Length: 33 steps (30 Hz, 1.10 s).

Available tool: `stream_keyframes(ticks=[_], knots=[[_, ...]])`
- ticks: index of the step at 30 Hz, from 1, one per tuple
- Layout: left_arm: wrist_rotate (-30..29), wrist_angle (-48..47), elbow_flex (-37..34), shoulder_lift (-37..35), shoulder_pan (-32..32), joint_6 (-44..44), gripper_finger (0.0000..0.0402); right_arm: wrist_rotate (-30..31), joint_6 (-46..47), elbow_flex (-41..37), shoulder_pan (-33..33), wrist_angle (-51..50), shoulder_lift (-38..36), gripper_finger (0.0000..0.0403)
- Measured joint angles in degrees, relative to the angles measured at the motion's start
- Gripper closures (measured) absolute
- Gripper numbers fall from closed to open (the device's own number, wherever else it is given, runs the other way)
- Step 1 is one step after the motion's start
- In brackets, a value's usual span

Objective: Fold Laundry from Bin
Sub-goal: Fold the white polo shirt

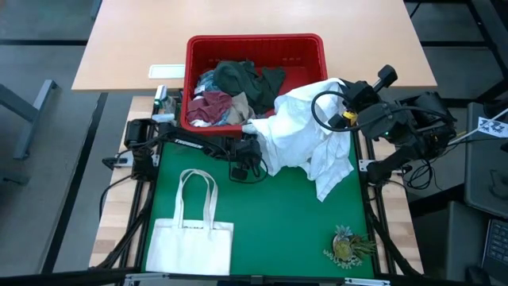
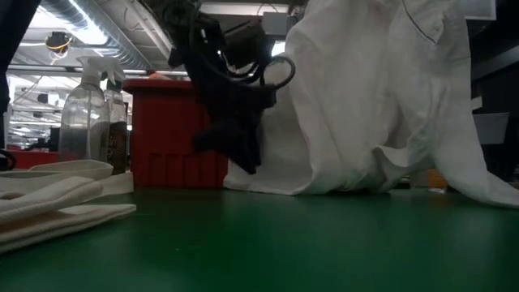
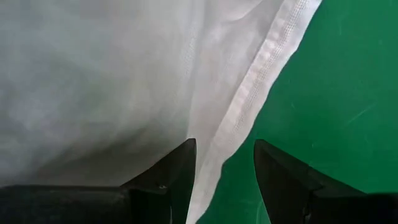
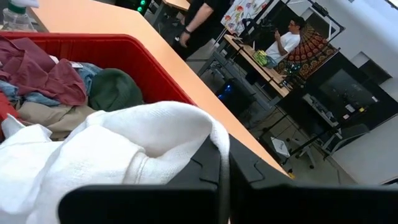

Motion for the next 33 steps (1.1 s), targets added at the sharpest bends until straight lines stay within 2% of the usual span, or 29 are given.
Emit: stream_keyframes(ticks=[7,16,22,29,33], knots=[[3.81,2.76,-1.07,0.09,1.68,-0.10,0.0246,-0.02,-0.30,0.00,0.00,0.00,0.00,0.0400],[2.80,4.55,-1.07,3.09,2.07,-0.47,0.0246,-0.17,-0.32,0.00,0.00,0.01,0.00,0.0400],[-0.26,5.41,-0.88,5.55,1.88,-0.85,0.0246,-3.07,-0.33,0.00,0.00,0.02,0.00,0.0400],[1.33,5.06,-0.89,5.68,2.29,-3.31,0.0247,-3.78,-0.33,0.00,0.00,0.00,0.00,0.0400],[2.72,4.79,-0.87,5.76,2.57,-6.29,0.0268,-4.09,-0.33,0.00,0.01,0.00,0.00,0.0400]])
